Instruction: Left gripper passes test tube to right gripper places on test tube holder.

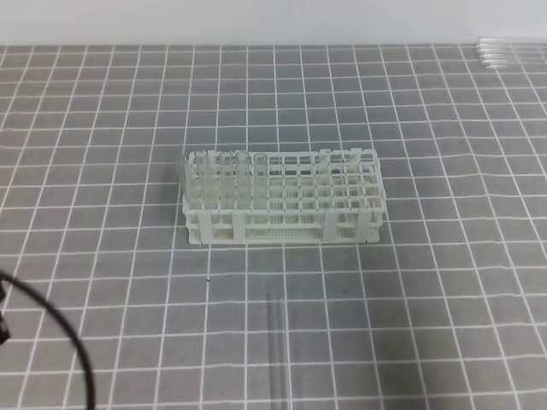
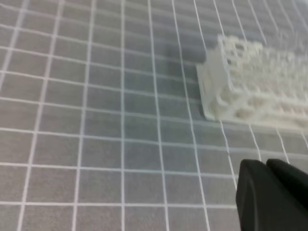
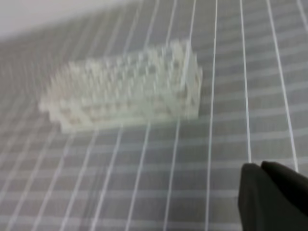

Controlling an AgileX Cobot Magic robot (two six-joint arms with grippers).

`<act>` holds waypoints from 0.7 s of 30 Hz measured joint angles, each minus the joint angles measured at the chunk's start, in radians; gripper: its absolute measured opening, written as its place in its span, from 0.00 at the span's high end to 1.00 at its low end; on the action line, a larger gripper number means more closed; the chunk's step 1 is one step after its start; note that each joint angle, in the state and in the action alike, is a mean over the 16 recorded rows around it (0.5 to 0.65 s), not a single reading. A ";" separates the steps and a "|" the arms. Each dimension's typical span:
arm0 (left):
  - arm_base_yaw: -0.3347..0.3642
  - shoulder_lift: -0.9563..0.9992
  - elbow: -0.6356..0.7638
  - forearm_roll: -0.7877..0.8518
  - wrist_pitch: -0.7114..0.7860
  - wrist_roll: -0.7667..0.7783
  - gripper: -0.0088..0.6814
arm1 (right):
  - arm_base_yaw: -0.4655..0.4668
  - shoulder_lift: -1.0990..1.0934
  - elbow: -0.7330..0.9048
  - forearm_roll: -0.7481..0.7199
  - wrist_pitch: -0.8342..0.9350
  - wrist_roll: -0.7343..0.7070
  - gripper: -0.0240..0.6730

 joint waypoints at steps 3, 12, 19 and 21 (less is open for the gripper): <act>0.000 0.106 -0.068 -0.052 0.084 0.095 0.99 | 0.000 0.079 -0.052 -0.041 0.072 -0.002 0.98; -0.050 0.366 -0.155 -0.234 0.204 0.297 0.99 | 0.000 0.215 -0.127 -0.090 0.171 -0.020 0.98; -0.213 0.544 -0.171 -0.279 0.175 0.275 0.99 | 0.000 0.259 -0.135 -0.092 0.181 -0.037 0.98; -0.278 0.592 -0.185 -0.254 0.160 0.231 0.99 | 0.000 0.271 -0.135 -0.092 0.184 -0.040 0.98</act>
